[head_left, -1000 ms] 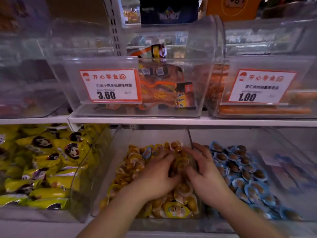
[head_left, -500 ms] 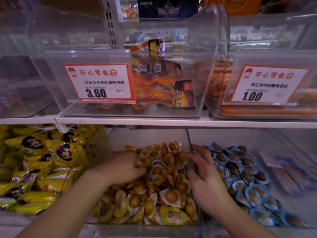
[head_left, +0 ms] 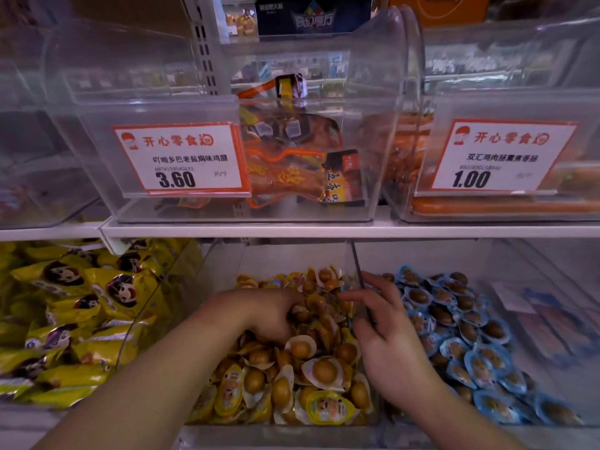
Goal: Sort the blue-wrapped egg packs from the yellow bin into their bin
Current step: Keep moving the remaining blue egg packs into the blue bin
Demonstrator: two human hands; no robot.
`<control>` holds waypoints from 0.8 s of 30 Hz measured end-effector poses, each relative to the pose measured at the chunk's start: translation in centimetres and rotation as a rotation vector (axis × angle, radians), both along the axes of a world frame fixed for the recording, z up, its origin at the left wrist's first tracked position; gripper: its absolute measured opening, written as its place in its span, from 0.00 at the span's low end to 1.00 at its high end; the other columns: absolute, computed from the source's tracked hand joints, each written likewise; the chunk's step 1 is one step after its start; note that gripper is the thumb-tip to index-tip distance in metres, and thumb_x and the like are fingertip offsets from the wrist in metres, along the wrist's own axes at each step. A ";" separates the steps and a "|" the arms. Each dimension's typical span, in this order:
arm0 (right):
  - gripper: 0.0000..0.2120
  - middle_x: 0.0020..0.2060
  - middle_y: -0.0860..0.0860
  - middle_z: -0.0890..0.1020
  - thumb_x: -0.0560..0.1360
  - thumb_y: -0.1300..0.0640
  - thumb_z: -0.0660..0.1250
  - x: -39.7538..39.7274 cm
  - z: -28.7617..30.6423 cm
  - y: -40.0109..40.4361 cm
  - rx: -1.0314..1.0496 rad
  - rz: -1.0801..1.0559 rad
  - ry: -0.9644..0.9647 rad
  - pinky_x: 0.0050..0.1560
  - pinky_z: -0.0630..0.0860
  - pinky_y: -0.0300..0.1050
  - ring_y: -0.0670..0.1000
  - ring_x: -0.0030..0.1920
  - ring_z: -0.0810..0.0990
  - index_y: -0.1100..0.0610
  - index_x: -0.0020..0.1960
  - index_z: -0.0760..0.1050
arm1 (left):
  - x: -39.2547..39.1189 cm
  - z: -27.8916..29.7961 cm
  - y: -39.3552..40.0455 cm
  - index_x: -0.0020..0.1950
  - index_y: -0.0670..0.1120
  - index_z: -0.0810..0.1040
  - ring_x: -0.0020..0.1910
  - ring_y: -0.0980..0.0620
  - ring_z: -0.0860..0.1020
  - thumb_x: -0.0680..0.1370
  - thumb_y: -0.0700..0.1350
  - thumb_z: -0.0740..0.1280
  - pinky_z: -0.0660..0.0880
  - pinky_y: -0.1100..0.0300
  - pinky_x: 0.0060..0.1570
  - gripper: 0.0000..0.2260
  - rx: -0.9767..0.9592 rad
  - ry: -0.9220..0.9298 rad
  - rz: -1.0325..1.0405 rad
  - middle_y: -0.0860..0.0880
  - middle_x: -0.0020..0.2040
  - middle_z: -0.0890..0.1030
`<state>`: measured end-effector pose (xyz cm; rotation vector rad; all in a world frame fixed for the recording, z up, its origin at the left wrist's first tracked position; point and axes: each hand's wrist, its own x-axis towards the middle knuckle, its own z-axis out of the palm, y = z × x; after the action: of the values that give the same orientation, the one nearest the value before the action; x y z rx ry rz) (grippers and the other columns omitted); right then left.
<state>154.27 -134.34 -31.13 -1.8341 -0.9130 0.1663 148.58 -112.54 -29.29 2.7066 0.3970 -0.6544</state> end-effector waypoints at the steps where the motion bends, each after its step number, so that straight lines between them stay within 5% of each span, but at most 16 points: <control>1: 0.16 0.67 0.37 0.65 0.79 0.63 0.61 0.0 0.0 0.0 0.006 -0.003 -0.005 0.61 0.57 0.18 0.28 0.67 0.62 0.43 0.54 0.78 | -0.1 0.3 0.2 0.73 0.59 0.67 0.62 0.48 0.76 0.68 0.59 0.74 0.76 0.49 0.61 0.35 0.049 0.044 -0.006 0.53 0.68 0.75; 5: 0.16 0.68 0.36 0.64 0.79 0.62 0.61 0.0 0.0 -0.1 0.004 0.005 -0.008 0.61 0.58 0.19 0.30 0.68 0.62 0.41 0.54 0.78 | 0.1 0.0 -0.5 0.67 0.53 0.72 0.57 0.46 0.78 0.69 0.60 0.75 0.78 0.49 0.56 0.30 0.177 0.110 -0.011 0.48 0.62 0.79; 9: 0.16 0.68 0.37 0.64 0.78 0.63 0.61 0.0 0.1 -0.2 0.000 0.003 -0.008 0.59 0.60 0.19 0.29 0.67 0.62 0.43 0.55 0.78 | 0.3 -0.9 -0.2 0.42 0.57 0.73 0.39 0.54 0.76 0.67 0.59 0.74 0.72 0.59 0.34 0.13 0.177 -0.039 0.056 0.52 0.44 0.79; 13: 0.16 0.69 0.38 0.64 0.78 0.63 0.61 -0.1 0.2 -0.3 -0.018 0.011 0.001 0.60 0.61 0.22 0.34 0.69 0.64 0.42 0.55 0.77 | -0.3 -2.3 1.7 0.49 0.56 0.75 0.50 0.48 0.79 0.69 0.58 0.72 0.74 0.56 0.45 0.13 0.255 -0.339 0.239 0.52 0.51 0.80; 16: 0.17 0.68 0.36 0.63 0.78 0.63 0.61 -0.2 0.3 -0.3 -0.017 0.020 -0.001 0.59 0.61 0.20 0.30 0.67 0.63 0.42 0.55 0.77 | -0.5 -1.9 3.7 0.47 0.52 0.77 0.50 0.48 0.80 0.70 0.48 0.77 0.77 0.55 0.48 0.11 -0.048 -0.485 0.415 0.50 0.49 0.81; 19: 0.16 0.70 0.38 0.63 0.78 0.62 0.61 -0.2 0.3 -0.3 -0.039 0.007 -0.001 0.65 0.63 0.28 0.37 0.69 0.64 0.43 0.56 0.77 | -1.3 -0.7 3.8 0.48 0.45 0.81 0.47 0.46 0.83 0.72 0.41 0.77 0.80 0.50 0.52 0.08 -0.365 -0.573 0.570 0.45 0.46 0.85; 22: 0.15 0.70 0.39 0.63 0.78 0.62 0.62 -0.3 0.7 -0.2 -0.057 -0.007 -0.015 0.66 0.64 0.31 0.40 0.70 0.65 0.44 0.57 0.77 | -2.8 0.9 1.6 0.51 0.42 0.82 0.48 0.44 0.84 0.73 0.41 0.75 0.80 0.48 0.53 0.08 -0.774 -0.709 0.769 0.43 0.46 0.86; 24: 0.15 0.70 0.41 0.63 0.77 0.61 0.63 -0.5 1.0 -0.3 -0.096 -0.019 -0.049 0.69 0.66 0.37 0.44 0.71 0.66 0.46 0.60 0.77 | -4.1 1.8 -0.2 0.53 0.43 0.82 0.44 0.46 0.85 0.71 0.44 0.75 0.81 0.51 0.44 0.12 -0.999 -0.776 0.853 0.44 0.45 0.86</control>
<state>153.78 -134.61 -30.15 -1.9418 -0.9355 0.1566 144.44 -112.73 -27.49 1.4311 0.6856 0.3768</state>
